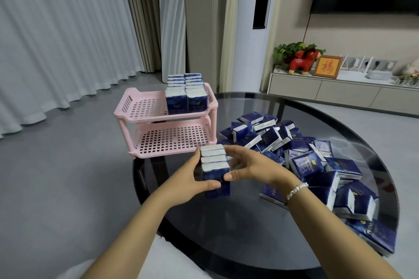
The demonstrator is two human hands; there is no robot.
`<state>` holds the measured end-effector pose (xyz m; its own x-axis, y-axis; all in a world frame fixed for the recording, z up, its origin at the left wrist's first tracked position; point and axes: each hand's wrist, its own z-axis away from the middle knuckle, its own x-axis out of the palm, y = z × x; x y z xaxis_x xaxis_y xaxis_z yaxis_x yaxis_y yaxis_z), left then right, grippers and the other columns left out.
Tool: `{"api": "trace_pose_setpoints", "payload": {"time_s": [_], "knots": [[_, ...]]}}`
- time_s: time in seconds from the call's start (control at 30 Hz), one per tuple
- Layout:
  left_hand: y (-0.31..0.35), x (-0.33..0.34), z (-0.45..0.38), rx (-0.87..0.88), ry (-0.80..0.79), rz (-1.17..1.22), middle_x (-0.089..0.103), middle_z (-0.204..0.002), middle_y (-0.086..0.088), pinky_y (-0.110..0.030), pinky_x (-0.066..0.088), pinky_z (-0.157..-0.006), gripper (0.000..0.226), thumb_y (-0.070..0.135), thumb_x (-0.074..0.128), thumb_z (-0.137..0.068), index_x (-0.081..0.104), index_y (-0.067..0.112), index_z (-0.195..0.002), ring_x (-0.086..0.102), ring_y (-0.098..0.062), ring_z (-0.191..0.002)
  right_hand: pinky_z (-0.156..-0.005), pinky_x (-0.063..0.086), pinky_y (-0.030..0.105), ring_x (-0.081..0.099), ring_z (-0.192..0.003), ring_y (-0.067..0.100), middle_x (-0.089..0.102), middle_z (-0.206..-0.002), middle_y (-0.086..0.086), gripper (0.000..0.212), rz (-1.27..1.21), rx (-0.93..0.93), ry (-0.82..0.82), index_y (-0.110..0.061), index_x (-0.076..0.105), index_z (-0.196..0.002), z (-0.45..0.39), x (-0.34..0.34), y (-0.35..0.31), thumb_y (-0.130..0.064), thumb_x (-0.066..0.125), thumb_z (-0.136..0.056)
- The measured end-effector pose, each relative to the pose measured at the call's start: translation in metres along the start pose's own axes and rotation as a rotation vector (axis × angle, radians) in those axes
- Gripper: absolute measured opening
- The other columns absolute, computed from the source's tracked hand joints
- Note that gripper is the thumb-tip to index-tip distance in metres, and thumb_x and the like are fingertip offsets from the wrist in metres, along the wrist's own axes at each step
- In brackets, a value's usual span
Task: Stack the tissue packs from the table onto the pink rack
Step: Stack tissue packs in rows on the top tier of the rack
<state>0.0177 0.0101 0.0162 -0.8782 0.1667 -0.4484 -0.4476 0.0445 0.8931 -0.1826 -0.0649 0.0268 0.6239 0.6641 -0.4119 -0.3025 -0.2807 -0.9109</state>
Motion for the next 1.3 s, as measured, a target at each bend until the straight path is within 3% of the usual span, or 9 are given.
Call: {"api": "trace_pose_setpoints", "payload": {"time_s": [0.1, 0.23, 0.43, 0.53, 0.7, 0.83, 1.03, 1.17, 1.3], "knots": [[0.014, -0.023, 0.0, 0.048, 0.068, 0.044, 0.052, -0.135, 0.02, -0.03, 0.041, -0.108, 0.088, 0.042, 0.081, -0.061, 0.033, 0.051, -0.134, 0.049, 0.002, -0.125, -0.084, 0.051, 0.026, 0.061, -0.088, 0.015, 0.059, -0.124, -0.011, 0.064, 0.002, -0.028, -0.003, -0.04, 0.044, -0.126, -0.013, -0.008, -0.027, -0.02, 0.077, -0.075], [0.037, -0.056, 0.0, 0.118, 0.14, 0.041, 0.054, -0.132, 0.021, -0.026, 0.045, -0.102, 0.072, 0.027, 0.083, -0.069, 0.041, 0.062, -0.116, 0.053, 0.004, -0.119, -0.096, 0.049, 0.035, 0.061, -0.104, 0.017, 0.055, -0.131, -0.01, 0.071, 0.066, -0.057, 0.002, -0.042, 0.041, -0.13, -0.036, -0.019, -0.061, -0.032, 0.079, -0.07], [0.062, -0.111, -0.007, 0.152, 0.205, 0.025, 0.059, -0.122, 0.025, -0.028, 0.044, -0.103, 0.071, 0.018, 0.08, -0.071, 0.043, 0.054, -0.119, 0.056, 0.003, -0.116, -0.095, 0.045, 0.025, 0.055, -0.112, 0.008, 0.054, -0.133, -0.004, 0.082, 0.135, -0.093, -0.02, -0.028, 0.03, -0.144, -0.083, -0.03, -0.109, -0.025, 0.076, -0.076], [0.068, -0.14, -0.013, 0.143, 0.219, -0.007, 0.064, -0.113, 0.029, -0.026, 0.047, -0.098, 0.065, 0.017, 0.079, -0.073, 0.047, 0.053, -0.116, 0.059, 0.006, -0.109, -0.102, 0.044, 0.034, 0.054, -0.116, 0.012, 0.05, -0.138, -0.002, 0.088, 0.159, -0.098, -0.018, -0.027, 0.026, -0.146, -0.112, -0.032, -0.126, -0.03, 0.077, -0.075], [0.066, -0.19, -0.034, 0.098, 0.24, 0.016, 0.062, -0.106, 0.028, -0.02, 0.049, -0.087, 0.056, 0.016, 0.078, -0.074, 0.048, 0.058, -0.097, 0.059, 0.008, -0.102, -0.093, 0.043, 0.026, 0.051, -0.117, 0.012, 0.047, -0.141, -0.003, 0.084, 0.219, -0.097, -0.043, -0.026, 0.025, -0.146, -0.162, -0.033, -0.149, -0.033, 0.073, -0.078], [0.054, -0.228, -0.063, 0.09, 0.207, 0.056, 0.063, -0.118, 0.018, -0.016, 0.049, -0.086, 0.06, 0.008, 0.076, -0.075, 0.051, 0.046, -0.115, 0.058, 0.004, -0.109, -0.108, 0.033, 0.035, 0.041, -0.13, 0.016, 0.042, -0.146, 0.0, 0.089, 0.216, -0.062, -0.019, -0.024, 0.02, -0.148, -0.204, -0.036, -0.158, -0.032, 0.074, -0.077], [0.017, -0.254, -0.12, -0.044, 0.15, 0.068, 0.057, -0.133, 0.004, -0.042, 0.041, -0.107, 0.084, 0.018, 0.085, -0.059, 0.046, 0.038, -0.131, 0.052, -0.014, -0.125, -0.108, 0.037, 0.04, 0.052, -0.121, 0.016, 0.056, -0.13, -0.001, 0.107, 0.328, 0.069, -0.056, -0.021, 0.037, -0.137, -0.273, -0.038, -0.143, -0.043, 0.089, -0.046], [-0.004, -0.25, -0.145, -0.126, 0.151, -0.033, 0.053, -0.137, 0.0, -0.044, 0.04, -0.108, 0.074, 0.01, 0.081, -0.07, 0.041, 0.041, -0.125, 0.051, -0.017, -0.123, -0.107, 0.037, 0.035, 0.046, -0.124, 0.02, 0.046, -0.14, 0.001, 0.09, 0.459, 0.142, 0.001, -0.021, 0.031, -0.141, -0.286, -0.035, -0.137, -0.024, 0.081, -0.066], [-0.009, -0.241, -0.156, -0.204, 0.18, -0.224, 0.027, -0.155, 0.002, -0.032, 0.033, -0.109, 0.116, 0.022, 0.081, -0.072, -0.003, 0.031, -0.152, 0.034, -0.021, -0.138, -0.103, 0.036, 0.037, 0.032, -0.131, 0.022, 0.044, -0.138, 0.006, 0.085, 0.691, 0.15, 0.055, -0.021, 0.032, -0.141, -0.29, -0.031, -0.134, -0.034, 0.077, -0.07]]}}
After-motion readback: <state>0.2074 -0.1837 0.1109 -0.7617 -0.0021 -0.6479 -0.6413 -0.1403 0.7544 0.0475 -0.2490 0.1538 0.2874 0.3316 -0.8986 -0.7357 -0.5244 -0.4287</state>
